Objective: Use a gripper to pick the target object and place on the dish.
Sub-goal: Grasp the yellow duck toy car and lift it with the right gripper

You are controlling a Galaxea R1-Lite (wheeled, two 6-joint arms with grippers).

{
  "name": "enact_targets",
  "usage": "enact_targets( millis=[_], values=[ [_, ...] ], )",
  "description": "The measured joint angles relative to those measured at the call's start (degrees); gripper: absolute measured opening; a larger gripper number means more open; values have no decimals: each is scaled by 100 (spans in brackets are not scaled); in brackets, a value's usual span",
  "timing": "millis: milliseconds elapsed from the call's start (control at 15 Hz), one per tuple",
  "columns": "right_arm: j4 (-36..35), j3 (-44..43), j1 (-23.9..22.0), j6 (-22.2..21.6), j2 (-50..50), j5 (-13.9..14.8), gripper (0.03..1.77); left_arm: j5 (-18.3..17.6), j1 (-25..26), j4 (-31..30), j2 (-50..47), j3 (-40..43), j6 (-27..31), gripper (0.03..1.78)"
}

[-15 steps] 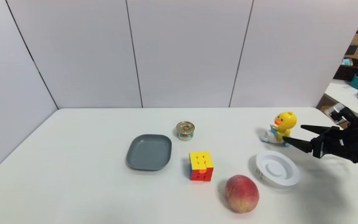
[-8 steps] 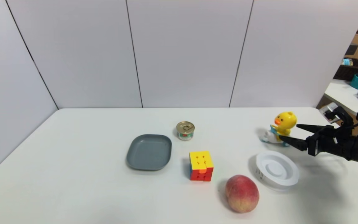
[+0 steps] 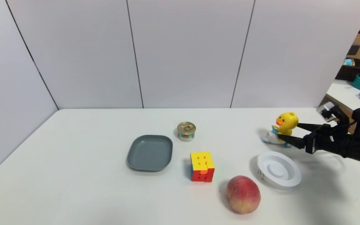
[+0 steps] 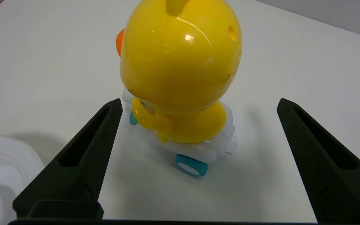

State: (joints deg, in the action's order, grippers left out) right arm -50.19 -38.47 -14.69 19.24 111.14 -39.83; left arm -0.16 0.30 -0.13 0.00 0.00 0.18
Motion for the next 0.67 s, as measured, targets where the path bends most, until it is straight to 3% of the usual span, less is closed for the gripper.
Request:
enact_targets(
  millis=[667],
  values=[
    [-13, -341, 119, -188, 250, 130, 171, -2, 2, -2, 0, 0, 0, 169]
  ],
)
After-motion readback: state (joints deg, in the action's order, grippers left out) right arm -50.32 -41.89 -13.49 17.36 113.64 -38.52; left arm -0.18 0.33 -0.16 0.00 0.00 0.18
